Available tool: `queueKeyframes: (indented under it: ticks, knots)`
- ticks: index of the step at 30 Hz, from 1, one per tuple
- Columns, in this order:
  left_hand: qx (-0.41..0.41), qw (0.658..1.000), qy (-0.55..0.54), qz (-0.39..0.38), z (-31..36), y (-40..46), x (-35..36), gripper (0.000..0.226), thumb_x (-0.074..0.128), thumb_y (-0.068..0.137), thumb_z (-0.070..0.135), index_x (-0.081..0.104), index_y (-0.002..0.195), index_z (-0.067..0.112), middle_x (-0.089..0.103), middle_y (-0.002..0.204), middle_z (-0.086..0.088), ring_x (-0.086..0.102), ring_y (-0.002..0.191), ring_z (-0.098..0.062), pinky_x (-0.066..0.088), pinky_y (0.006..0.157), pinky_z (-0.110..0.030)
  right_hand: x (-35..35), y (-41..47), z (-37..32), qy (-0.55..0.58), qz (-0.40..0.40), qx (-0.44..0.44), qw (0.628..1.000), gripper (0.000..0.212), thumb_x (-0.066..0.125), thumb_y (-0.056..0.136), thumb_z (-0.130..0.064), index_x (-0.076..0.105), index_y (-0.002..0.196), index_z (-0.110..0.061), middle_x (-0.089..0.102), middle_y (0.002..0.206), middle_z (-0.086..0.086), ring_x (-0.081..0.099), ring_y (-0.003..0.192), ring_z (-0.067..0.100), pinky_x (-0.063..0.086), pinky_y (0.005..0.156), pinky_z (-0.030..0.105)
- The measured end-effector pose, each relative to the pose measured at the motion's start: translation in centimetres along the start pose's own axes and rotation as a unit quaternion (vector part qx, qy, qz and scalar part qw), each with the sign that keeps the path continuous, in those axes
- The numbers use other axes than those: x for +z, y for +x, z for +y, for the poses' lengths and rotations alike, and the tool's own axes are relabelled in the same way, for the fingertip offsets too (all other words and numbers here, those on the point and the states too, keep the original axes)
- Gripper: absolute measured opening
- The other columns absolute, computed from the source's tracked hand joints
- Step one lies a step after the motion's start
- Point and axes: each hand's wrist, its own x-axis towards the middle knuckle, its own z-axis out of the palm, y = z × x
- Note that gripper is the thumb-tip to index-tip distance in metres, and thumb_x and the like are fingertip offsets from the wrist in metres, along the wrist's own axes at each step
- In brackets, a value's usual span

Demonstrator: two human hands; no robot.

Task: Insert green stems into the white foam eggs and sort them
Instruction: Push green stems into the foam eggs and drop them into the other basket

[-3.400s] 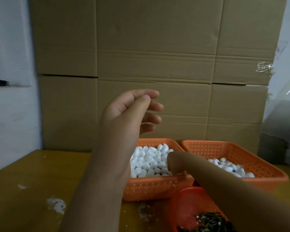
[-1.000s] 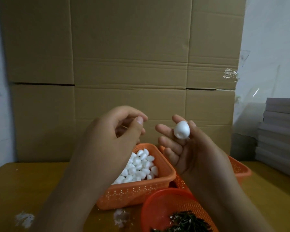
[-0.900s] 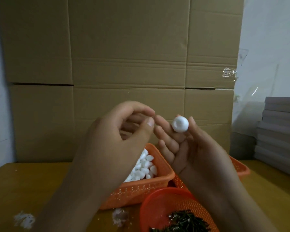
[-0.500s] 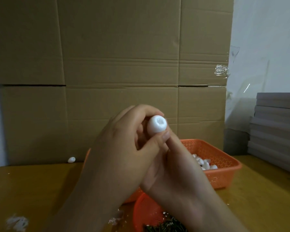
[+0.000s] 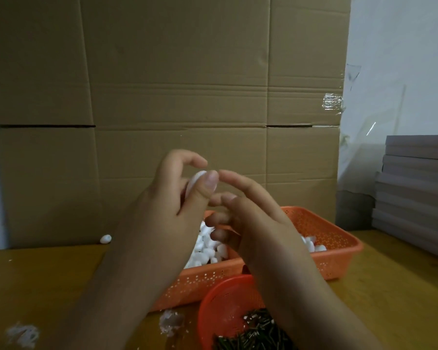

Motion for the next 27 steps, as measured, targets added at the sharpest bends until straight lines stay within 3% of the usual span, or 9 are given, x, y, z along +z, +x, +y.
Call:
queueKeyframes:
  ticks: [4, 9, 12, 15, 17, 18, 22, 24, 27]
  knots:
    - [-0.055, 0.992, -0.116, -0.007, 0.8, -0.1, -0.2, 0.036, 0.036, 0.082, 0.059, 0.059, 0.098, 0.037, 0.055, 0.048, 0.006, 0.048, 0.040, -0.001, 0.044, 0.044, -0.015, -0.2, -0.1, -0.6, -0.163, -0.015, -0.069, 0.984, 0.025, 0.060, 0.093, -0.005, 0.064, 0.117, -0.012, 0.065, 0.088, -0.008, 0.062, 0.080, 0.006, 0.053, 0.076, 0.024]
    - [-0.118, 0.975, -0.176, -0.061, 1.2, -0.3, 0.1, 0.034, 0.038, 0.089, 0.053, 0.065, 0.103, 0.040, 0.059, 0.053, -0.009, 0.057, 0.044, -0.016, 0.050, 0.048, -0.020, -0.6, -0.5, -0.8, -0.285, -0.022, -0.099, 0.953, 0.040, 0.070, 0.085, -0.003, 0.061, 0.122, -0.014, 0.063, 0.112, -0.009, 0.057, 0.099, -0.006, 0.049, 0.093, 0.022]
    - [-0.136, 0.966, -0.202, -0.081, 1.2, -0.3, 0.0, 0.033, 0.041, 0.086, 0.055, 0.068, 0.100, 0.043, 0.066, 0.060, -0.010, 0.065, 0.050, -0.022, 0.053, 0.049, -0.022, -0.8, -0.5, -1.0, -0.362, -0.001, -0.115, 0.925, 0.040, 0.074, 0.082, -0.005, 0.063, 0.119, -0.010, 0.059, 0.116, -0.004, 0.052, 0.099, -0.005, 0.046, 0.092, 0.018]
    - [-0.087, 0.981, -0.154, -0.080, 0.8, -0.3, 0.0, 0.034, 0.039, 0.087, 0.060, 0.066, 0.102, 0.046, 0.066, 0.059, -0.004, 0.066, 0.056, -0.012, 0.051, 0.055, -0.017, -0.7, -0.8, -1.4, -0.339, 0.049, -0.106, 0.933, 0.023, 0.074, 0.081, -0.035, 0.070, 0.099, -0.022, 0.067, 0.093, -0.007, 0.062, 0.084, 0.004, 0.053, 0.077, 0.023]
    - [-0.027, 0.993, -0.111, -0.042, 0.2, 0.0, -0.1, 0.023, 0.046, 0.095, 0.055, 0.066, 0.101, 0.047, 0.071, 0.077, 0.009, 0.067, 0.070, -0.004, 0.051, 0.062, -0.020, -0.9, -0.9, -1.6, -0.328, 0.093, -0.082, 0.936, 0.033, 0.065, 0.078, -0.056, 0.072, 0.087, -0.025, 0.069, 0.080, 0.001, 0.065, 0.075, 0.014, 0.053, 0.067, 0.029]
    - [-0.004, 0.994, -0.100, -0.033, 0.1, 0.2, -0.3, 0.017, 0.051, 0.094, 0.049, 0.066, 0.101, 0.049, 0.071, 0.087, 0.014, 0.067, 0.081, -0.002, 0.051, 0.067, -0.022, -1.1, -0.9, -1.8, -0.313, 0.107, -0.065, 0.941, 0.040, 0.061, 0.077, -0.059, 0.072, 0.085, -0.022, 0.068, 0.076, 0.003, 0.064, 0.071, 0.018, 0.053, 0.064, 0.030]
    - [0.074, 0.995, -0.030, -0.066, 0.6, 0.2, -0.7, 0.035, 0.060, 0.080, 0.028, 0.064, 0.106, 0.051, 0.060, 0.111, 0.025, 0.057, 0.109, 0.000, 0.051, 0.079, -0.016, -1.2, -0.6, -2.3, -0.221, 0.098, 0.010, 0.970, 0.064, 0.055, 0.073, -0.063, 0.067, 0.083, -0.001, 0.061, 0.066, 0.003, 0.057, 0.061, 0.014, 0.048, 0.060, 0.026]
    - [0.078, 0.993, -0.021, -0.091, 0.9, 0.0, -0.4, 0.039, 0.063, 0.078, 0.030, 0.062, 0.110, 0.052, 0.059, 0.113, 0.028, 0.058, 0.109, 0.001, 0.053, 0.080, -0.018, -1.1, -0.7, -2.3, -0.232, 0.080, 0.024, 0.969, 0.069, 0.049, 0.070, -0.063, 0.062, 0.077, 0.005, 0.057, 0.062, 0.005, 0.054, 0.058, 0.015, 0.046, 0.059, 0.027]
    - [0.049, 0.994, -0.026, -0.097, 0.9, -0.1, 0.0, 0.039, 0.063, 0.077, 0.039, 0.059, 0.111, 0.057, 0.066, 0.101, 0.025, 0.065, 0.096, -0.001, 0.055, 0.080, -0.027, -0.9, -0.8, -2.2, -0.242, 0.064, 0.024, 0.968, 0.061, 0.044, 0.076, -0.062, 0.061, 0.062, -0.006, 0.055, 0.057, 0.003, 0.052, 0.053, 0.013, 0.045, 0.054, 0.021]
